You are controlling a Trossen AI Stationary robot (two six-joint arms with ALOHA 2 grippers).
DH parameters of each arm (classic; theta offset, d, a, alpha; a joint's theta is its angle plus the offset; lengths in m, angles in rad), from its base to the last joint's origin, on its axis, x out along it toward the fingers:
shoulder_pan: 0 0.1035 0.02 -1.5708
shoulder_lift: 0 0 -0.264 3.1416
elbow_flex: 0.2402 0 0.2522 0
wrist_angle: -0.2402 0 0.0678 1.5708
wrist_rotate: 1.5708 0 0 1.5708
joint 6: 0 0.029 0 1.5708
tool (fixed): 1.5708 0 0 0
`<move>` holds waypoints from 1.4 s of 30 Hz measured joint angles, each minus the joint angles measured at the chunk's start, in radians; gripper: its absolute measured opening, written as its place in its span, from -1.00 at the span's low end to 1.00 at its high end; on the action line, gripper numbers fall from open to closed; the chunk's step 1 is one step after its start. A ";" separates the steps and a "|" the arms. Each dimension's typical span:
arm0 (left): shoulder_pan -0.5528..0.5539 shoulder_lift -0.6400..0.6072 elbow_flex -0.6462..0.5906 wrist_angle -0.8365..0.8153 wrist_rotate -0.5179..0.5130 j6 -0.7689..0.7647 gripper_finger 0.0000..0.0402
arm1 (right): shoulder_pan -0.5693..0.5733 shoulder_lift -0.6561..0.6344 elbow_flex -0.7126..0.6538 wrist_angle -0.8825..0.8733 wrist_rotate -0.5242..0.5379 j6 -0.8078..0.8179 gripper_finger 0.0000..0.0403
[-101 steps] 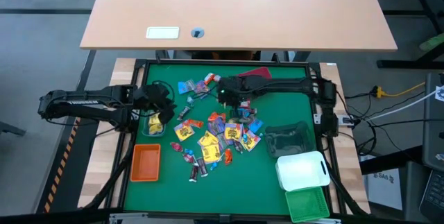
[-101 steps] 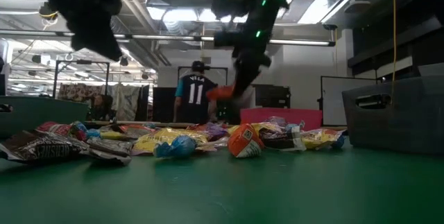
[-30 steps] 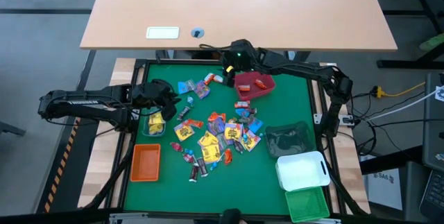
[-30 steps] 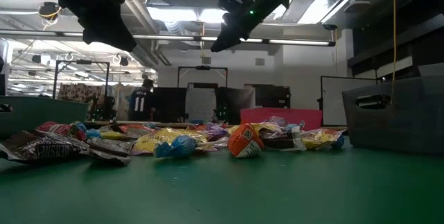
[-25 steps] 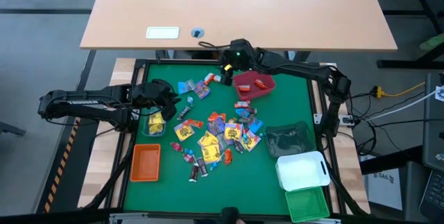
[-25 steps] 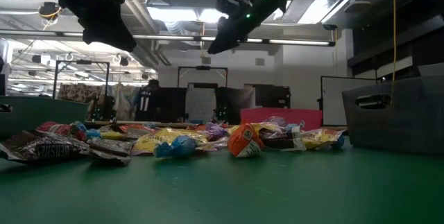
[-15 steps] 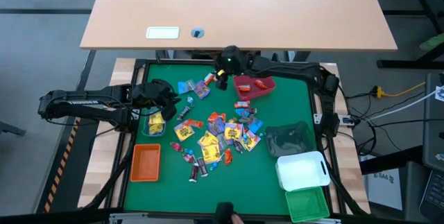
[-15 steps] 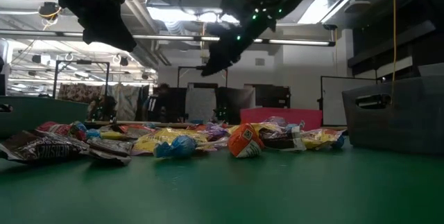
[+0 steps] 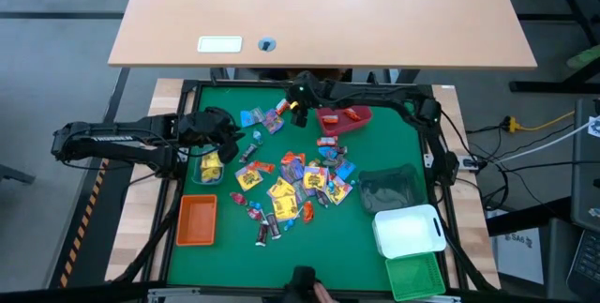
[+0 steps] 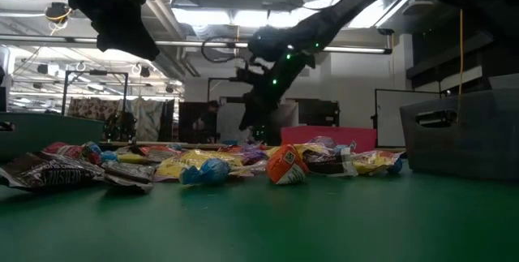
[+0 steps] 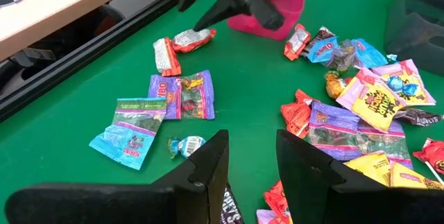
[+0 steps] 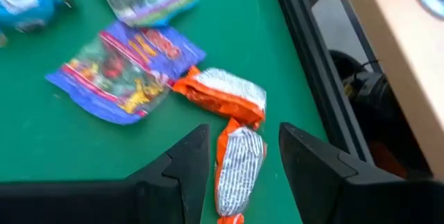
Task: Sort candy
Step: Put the orange chocolate bar into the red bin
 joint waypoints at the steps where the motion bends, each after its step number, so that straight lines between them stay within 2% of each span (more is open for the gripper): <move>1: 0.000 0.000 0.000 0.000 0.000 0.000 -0.45 | -0.006 0.008 0.000 -0.001 0.006 0.000 -0.14; 16: 0.000 0.000 0.000 0.000 0.000 0.000 -0.45 | -0.011 0.065 0.002 0.016 0.034 0.001 -0.14; 32: 0.000 0.000 0.000 0.000 0.000 -0.001 -0.45 | -0.011 0.065 0.002 -0.021 0.034 0.106 -0.14; 38: 0.000 0.000 0.000 0.000 0.000 -0.001 -0.45 | -0.012 0.065 0.010 -0.148 0.034 0.154 -0.14; 42: 0.000 0.000 0.000 0.000 0.000 -0.001 -0.45 | -0.019 0.065 0.005 -0.162 0.028 0.154 -0.14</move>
